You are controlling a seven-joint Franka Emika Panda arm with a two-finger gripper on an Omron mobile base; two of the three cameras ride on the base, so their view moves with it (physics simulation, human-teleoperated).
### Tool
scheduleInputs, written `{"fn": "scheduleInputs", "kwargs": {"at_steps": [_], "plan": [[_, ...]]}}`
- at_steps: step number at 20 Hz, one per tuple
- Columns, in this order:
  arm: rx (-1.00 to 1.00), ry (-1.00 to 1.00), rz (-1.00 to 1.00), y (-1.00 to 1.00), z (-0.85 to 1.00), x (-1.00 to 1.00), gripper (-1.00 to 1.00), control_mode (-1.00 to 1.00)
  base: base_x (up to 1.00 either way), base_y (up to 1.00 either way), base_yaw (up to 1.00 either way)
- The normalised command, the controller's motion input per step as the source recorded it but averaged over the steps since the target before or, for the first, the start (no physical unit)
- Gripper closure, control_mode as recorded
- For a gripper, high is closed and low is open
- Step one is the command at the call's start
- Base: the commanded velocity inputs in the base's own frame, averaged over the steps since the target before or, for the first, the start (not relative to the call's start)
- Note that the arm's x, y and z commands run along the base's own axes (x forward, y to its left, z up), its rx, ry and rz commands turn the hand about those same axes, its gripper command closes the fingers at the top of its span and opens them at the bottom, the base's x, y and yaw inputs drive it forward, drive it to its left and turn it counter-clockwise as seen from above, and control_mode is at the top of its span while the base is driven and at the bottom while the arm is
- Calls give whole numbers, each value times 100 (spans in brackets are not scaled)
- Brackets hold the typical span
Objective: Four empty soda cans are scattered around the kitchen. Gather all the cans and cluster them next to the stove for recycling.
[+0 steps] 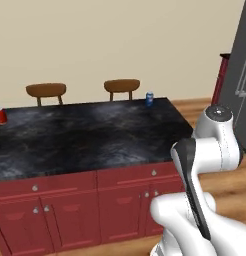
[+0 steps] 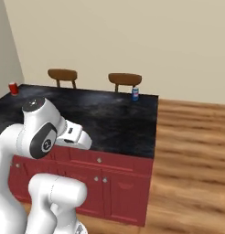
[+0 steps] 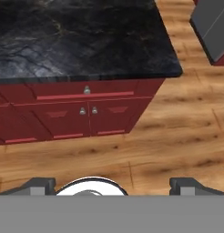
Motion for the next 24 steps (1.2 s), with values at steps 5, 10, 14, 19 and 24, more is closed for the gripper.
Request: {"fn": "scheduleInputs", "kwargs": {"at_steps": [5, 10, 14, 19, 24], "plan": [[0, 0, 0, 0, 0, 0, -100, 100, 0, 83, -4], [0, 0, 0, 0, 0, 0, -100, 100, -2, 85, -6], [0, 0, 0, 0, 0, 0, -100, 100, -6, 82, -6], [0, 0, 0, 0, 0, 0, -100, 100, -6, 84, -8], [0, 0, 0, 0, 0, 0, -100, 100, -9, 83, -9]]}}
